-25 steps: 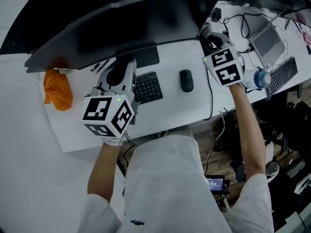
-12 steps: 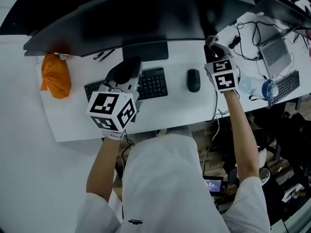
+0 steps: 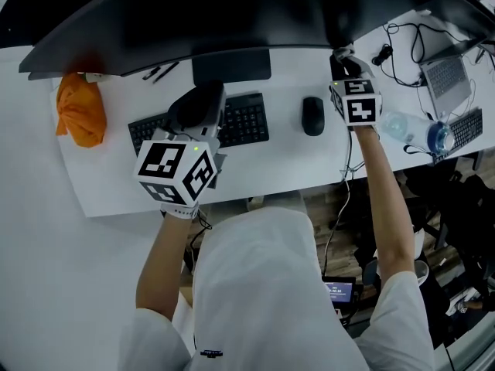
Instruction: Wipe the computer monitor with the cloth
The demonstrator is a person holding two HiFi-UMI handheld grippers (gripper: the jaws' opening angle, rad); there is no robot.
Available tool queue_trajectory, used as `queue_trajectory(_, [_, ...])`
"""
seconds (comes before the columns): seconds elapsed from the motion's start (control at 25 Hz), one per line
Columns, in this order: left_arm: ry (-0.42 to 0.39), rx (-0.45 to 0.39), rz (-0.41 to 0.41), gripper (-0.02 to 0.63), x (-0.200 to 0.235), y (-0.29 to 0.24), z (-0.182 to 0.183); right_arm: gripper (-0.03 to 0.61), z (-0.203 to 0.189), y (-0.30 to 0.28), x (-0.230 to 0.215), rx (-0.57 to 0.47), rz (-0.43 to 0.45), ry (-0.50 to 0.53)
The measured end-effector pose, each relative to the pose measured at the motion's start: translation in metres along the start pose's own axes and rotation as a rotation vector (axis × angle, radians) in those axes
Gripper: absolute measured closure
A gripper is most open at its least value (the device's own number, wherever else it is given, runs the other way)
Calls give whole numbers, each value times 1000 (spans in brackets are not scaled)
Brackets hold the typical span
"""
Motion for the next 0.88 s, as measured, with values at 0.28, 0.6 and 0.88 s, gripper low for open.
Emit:
queue_trajectory(0.28, [13,15,19,595,10,6,-11,555,4,-9,30,-90,43,-1])
queue_trajectory(0.6, [44,12,49,595,22,26,-18,554,22,-16,68,-139,71,-2])
queue_trajectory(0.88, [68,0,85,595,42,48,-24,554,39,-21,109,-150,124,33])
Point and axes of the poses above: the fingertips, and each gripper's own axes: y backward along the fingers, x to its left, z out of its top, the point moved 2 cm from there along y, backward along the fingers, and after that the axes turned 7 degrees about -z, right-handed, at the moved point
